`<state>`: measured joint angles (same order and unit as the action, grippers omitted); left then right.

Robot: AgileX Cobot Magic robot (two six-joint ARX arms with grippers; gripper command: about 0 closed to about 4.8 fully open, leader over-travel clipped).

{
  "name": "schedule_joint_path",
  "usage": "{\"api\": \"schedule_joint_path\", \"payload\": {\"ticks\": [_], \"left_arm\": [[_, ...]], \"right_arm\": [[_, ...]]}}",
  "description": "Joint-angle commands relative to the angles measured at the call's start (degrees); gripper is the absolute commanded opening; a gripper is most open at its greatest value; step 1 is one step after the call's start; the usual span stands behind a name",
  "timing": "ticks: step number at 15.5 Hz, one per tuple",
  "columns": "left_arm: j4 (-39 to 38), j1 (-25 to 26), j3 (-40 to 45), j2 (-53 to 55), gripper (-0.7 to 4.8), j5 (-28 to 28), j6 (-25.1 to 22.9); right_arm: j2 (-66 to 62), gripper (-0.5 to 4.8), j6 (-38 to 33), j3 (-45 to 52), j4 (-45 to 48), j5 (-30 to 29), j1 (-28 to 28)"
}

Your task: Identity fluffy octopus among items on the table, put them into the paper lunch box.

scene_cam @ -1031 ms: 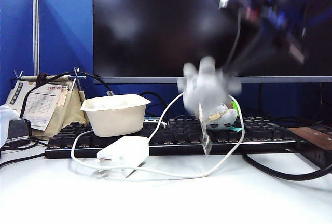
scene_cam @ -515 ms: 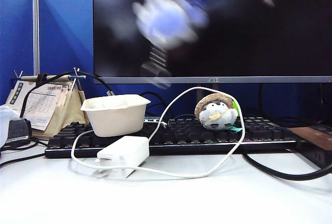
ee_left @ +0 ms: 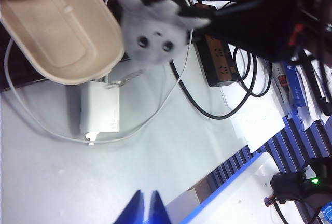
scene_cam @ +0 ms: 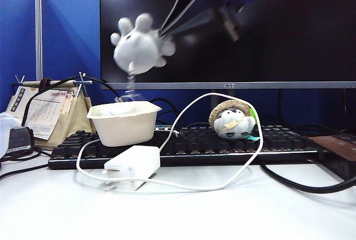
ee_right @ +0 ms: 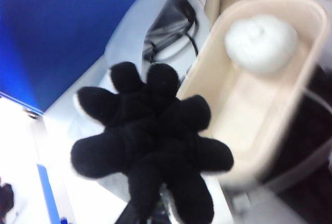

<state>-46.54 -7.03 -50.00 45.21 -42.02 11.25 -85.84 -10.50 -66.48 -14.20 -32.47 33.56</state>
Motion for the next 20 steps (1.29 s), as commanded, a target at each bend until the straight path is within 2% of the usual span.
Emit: {"api": "schedule_joint_path", "payload": {"ticks": [1,9,11,13,16,20], "left_arm": [[0.3,0.0,-0.2,-0.1,0.3,-0.2,-0.3],[-1.6,0.0,-0.2,-0.1,0.3,-0.2,-0.3],[-1.8,0.0,-0.2,-0.1,0.3,-0.2,-0.3],[-1.8,0.0,-0.2,-0.1,0.3,-0.2,-0.3],[-1.8,0.0,-0.2,-0.1,0.3,-0.2,-0.3],[-1.8,0.0,-0.2,-0.1,0.3,-0.2,-0.3]], "right_arm": [[-4.0,-0.06,0.0,-0.5,8.7,-5.2,0.1],[-13.2,-0.06,2.3,-15.8,7.7,-4.7,0.1],[-13.2,-0.06,2.4,-16.1,7.4,-3.6,0.0],[-13.4,-0.06,4.8,-16.1,4.9,1.1,0.0],[-15.8,-0.06,7.7,-16.1,5.0,0.7,0.0],[-20.0,-0.06,7.8,-16.1,5.0,1.2,0.0]]}}
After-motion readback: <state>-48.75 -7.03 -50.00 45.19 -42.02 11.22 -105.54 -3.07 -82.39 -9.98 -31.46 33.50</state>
